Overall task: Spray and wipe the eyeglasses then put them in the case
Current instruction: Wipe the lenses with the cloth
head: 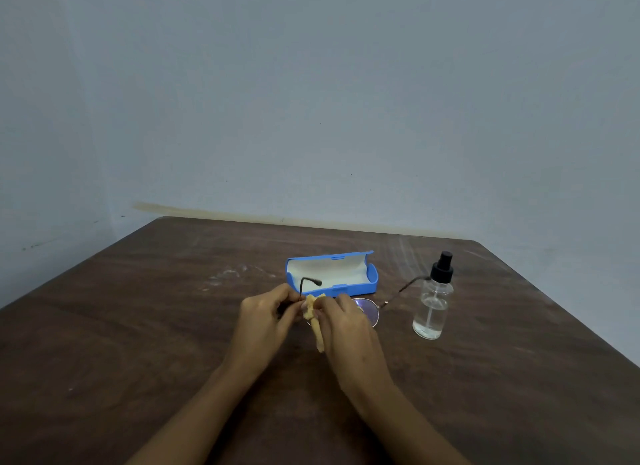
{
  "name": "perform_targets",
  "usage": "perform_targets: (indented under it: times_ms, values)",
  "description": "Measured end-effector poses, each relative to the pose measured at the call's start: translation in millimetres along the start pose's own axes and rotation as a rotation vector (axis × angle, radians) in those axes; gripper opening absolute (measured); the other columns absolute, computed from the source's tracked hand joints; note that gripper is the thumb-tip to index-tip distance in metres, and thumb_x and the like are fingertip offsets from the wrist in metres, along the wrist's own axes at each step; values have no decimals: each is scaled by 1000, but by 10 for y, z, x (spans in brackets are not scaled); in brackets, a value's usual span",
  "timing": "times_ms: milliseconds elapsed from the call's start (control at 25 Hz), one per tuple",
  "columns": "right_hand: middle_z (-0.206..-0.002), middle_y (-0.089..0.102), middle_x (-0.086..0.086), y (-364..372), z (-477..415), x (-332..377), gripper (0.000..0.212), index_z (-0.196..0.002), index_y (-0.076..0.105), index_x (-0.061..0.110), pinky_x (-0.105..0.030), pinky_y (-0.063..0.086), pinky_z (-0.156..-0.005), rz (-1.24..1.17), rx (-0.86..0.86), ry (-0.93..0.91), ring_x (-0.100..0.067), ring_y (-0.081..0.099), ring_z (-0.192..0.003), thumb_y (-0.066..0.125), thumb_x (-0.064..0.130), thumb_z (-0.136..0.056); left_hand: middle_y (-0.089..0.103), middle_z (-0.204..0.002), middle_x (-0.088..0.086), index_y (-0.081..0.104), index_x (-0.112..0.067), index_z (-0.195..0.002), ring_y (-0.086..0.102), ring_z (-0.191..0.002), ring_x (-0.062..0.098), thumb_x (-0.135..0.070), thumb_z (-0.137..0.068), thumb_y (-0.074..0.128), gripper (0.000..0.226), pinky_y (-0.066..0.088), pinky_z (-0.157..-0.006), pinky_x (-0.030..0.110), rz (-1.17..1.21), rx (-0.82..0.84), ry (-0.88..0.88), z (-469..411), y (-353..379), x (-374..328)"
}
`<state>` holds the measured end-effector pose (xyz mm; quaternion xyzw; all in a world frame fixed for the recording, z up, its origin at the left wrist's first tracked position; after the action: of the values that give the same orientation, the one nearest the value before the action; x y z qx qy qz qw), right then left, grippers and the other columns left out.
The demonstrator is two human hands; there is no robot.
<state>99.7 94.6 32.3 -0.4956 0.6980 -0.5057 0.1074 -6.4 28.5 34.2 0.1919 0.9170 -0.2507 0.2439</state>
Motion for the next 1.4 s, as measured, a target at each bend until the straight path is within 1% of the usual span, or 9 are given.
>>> perform_targets:
  times_ms: [120, 360, 600, 720, 840, 1000, 1080, 1240, 1400]
  values:
    - [-76, 58, 4, -10, 103, 43, 18, -90, 65, 25, -18, 37, -41, 223, -261, -104, -9, 58, -61, 58, 35, -77, 66, -68, -19, 59, -18, -64, 66, -72, 1, -10, -73, 71, 17, 51, -58, 10, 30, -46, -43, -7, -26, 21]
    - [-70, 62, 2, -18, 97, 83, 42, -87, 69, 18, -19, 37, -37, 378, -336, -118, -12, 59, -56, 86, 20, -48, 65, -72, -34, 51, -31, -61, 67, -73, -3, -1, -77, 66, 37, 54, -64, 12, 88, -14, -53, 5, 7, 14]
    - [-69, 53, 5, -30, 112, 104, 23, -93, 64, 25, -17, 18, -42, 217, -283, -168, -11, 51, -54, 57, 21, -72, 64, -64, -30, 48, -29, -57, 66, -75, 4, -13, -77, 63, 30, 53, -59, 15, 77, -19, -42, 5, -3, 1]
    - [-69, 54, 4, -35, 164, 132, 29, -96, 65, 25, -17, 20, -41, 179, -248, -199, -12, 51, -54, 48, 19, -74, 60, -58, -29, 50, -24, -63, 64, -74, 8, -16, -74, 62, 18, 47, -55, 12, 32, -29, -43, -1, -29, 10]
    - [-67, 57, 6, -36, 167, 114, 32, -85, 69, 25, -19, 33, -36, 207, -187, -133, -10, 56, -54, 40, 24, -70, 65, -66, -12, 44, -32, -56, 67, -69, 9, -4, -77, 65, 41, 54, -57, 20, 61, -33, -93, 7, -16, 48]
    - [-87, 58, 0, -70, 138, 35, 26, -105, 59, 19, -24, 48, -52, 11, -185, -63, -13, 60, -71, 52, 12, -81, 66, -64, -6, 53, -15, -61, 66, -69, 2, -1, -76, 67, 25, 52, -57, 11, 34, -12, -82, -3, 8, 34]
    - [-105, 50, -3, -95, 131, -7, 24, -116, 51, 15, -12, 43, -67, -186, -130, -42, 4, 50, -86, 47, 14, -92, 69, -68, -4, 56, -18, -65, 67, -70, 7, -4, -76, 68, 22, 54, -58, 21, -9, -4, -53, -2, -1, 22]
    - [-99, 40, -2, -146, 120, 26, 25, -101, 59, 2, 4, 32, -66, -339, -212, -87, 24, 39, -87, 44, 18, -90, 71, -71, -1, 55, -23, -65, 66, -71, 9, -3, -76, 66, 26, 53, -60, 31, -36, -5, -53, 1, -5, 28]
    - [-109, 38, -3, -43, 150, 35, 28, -110, 57, 10, -27, 46, -74, -166, -85, -58, -7, 50, -80, 39, 24, -93, 64, -69, -17, 45, -37, -58, 67, -74, 2, 0, -76, 66, 46, 54, -60, 12, 61, -33, -85, 3, -11, 1]
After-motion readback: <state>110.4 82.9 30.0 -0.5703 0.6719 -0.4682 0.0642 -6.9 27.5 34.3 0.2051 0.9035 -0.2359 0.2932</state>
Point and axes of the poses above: each hand's wrist, its own z-axis away from the middle knuckle, its own y-axis out of the palm, x = y × z, the point moved 5 cm from there along -z, towards the middle knuckle
